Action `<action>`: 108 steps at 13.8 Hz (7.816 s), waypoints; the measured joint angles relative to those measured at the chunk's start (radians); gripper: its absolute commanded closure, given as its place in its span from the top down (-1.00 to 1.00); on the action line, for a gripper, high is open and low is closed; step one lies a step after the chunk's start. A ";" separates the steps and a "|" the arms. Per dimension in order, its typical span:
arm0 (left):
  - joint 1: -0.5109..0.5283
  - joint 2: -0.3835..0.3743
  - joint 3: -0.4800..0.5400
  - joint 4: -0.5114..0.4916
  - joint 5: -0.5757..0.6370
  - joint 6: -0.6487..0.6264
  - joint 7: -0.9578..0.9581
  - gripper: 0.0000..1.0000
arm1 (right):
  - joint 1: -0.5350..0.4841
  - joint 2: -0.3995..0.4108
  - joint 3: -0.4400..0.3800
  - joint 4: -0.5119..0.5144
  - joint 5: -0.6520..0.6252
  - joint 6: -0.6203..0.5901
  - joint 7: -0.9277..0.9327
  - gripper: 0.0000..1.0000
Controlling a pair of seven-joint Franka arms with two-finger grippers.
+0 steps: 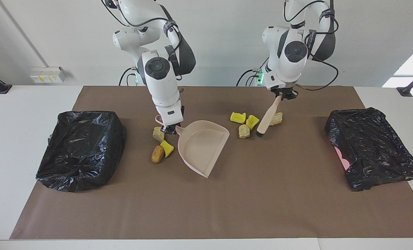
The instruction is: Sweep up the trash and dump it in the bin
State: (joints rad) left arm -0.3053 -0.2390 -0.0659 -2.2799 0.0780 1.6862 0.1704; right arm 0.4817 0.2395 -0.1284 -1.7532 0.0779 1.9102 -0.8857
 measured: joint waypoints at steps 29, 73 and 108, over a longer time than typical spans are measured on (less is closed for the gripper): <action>-0.326 0.032 -0.018 -0.228 -0.386 0.489 -0.914 -1.00 | 0.167 -0.106 0.013 -0.361 -0.175 0.274 -0.140 -1.00; -0.782 0.010 -0.024 -0.280 -0.293 0.518 -1.205 -1.00 | -0.582 -0.200 -0.009 -0.095 -0.182 0.065 -0.853 -1.00; 0.053 0.196 0.023 0.574 -0.047 0.078 -0.170 1.00 | -0.674 -0.224 0.009 -0.149 -0.663 0.489 -1.044 -1.00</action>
State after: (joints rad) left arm -0.2525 -0.0427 -0.0426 -1.7057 0.0310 1.7638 -0.0001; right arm -0.1919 0.0152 -0.1193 -1.9022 -0.5852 2.3996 -1.9301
